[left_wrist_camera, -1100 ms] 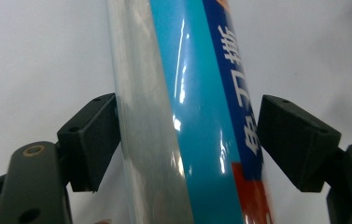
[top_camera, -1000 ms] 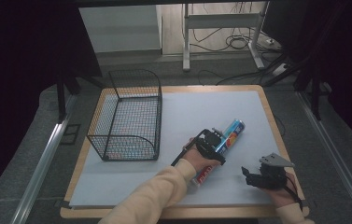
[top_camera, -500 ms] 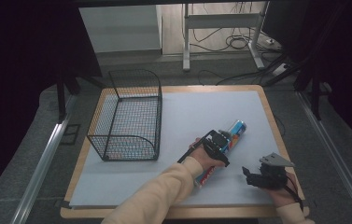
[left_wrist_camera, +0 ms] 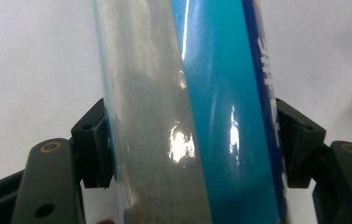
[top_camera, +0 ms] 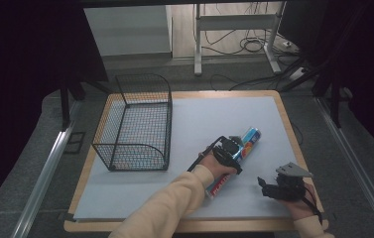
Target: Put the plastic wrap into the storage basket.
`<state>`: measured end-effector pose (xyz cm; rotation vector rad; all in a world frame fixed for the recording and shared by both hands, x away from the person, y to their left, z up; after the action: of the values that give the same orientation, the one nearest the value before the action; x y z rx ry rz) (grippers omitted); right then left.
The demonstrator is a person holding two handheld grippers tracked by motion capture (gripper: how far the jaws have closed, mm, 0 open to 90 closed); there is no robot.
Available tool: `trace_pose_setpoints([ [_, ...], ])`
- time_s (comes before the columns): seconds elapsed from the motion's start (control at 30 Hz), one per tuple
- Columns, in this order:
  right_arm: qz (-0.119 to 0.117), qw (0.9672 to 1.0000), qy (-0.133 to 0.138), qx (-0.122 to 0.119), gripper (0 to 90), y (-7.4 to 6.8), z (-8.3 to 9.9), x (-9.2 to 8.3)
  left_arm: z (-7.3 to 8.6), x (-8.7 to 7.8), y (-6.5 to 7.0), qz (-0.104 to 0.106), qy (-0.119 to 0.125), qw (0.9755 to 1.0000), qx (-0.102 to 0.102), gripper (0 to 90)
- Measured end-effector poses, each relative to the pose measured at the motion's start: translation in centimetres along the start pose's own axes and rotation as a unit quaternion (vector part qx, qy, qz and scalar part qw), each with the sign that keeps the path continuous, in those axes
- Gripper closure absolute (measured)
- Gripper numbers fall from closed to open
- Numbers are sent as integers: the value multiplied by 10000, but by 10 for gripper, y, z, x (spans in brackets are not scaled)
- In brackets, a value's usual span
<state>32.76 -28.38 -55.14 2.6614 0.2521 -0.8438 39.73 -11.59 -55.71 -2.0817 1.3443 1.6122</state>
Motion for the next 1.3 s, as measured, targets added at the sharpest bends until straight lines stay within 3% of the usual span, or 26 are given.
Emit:
trace_pose_setpoints([
  [0.07,8,10000,-6,7,126,1,0,0,0,-1,-1,59,-11,10000,-23,292],
  [0.1,10,10000,-1,17,126,1,0,0,-1,-1,-1,148,99,9997,-146,295],
  [0.3,31,10000,20,40,126,3,0,-1,2,-10,-6,475,109,9985,-236,300],
  [0.4,28,10000,4,47,126,4,0,0,2,-14,-8,430,96,9988,-190,301],
  [0.53,30,10000,18,32,126,3,0,0,3,-31,-14,487,251,9981,-298,302],
  [0.67,30,10000,11,31,126,2,0,0,4,-40,-18,419,230,9984,-300,302],
  [1.3,5,10000,-8,25,126,2,1,1,-11,-107,-32,307,794,9958,-340,306],
])
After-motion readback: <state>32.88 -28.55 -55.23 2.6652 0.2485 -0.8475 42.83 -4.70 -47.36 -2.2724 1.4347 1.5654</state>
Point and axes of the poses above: each handheld gripper's, and its own axes: x roughly forward along the jaws, z roughly out of its underside, y roughly to its right, the point moved 6 cm from there along x, roughly forward along the jaws, and after that the axes turned 13 degrees about z, right-handed, at the moved point
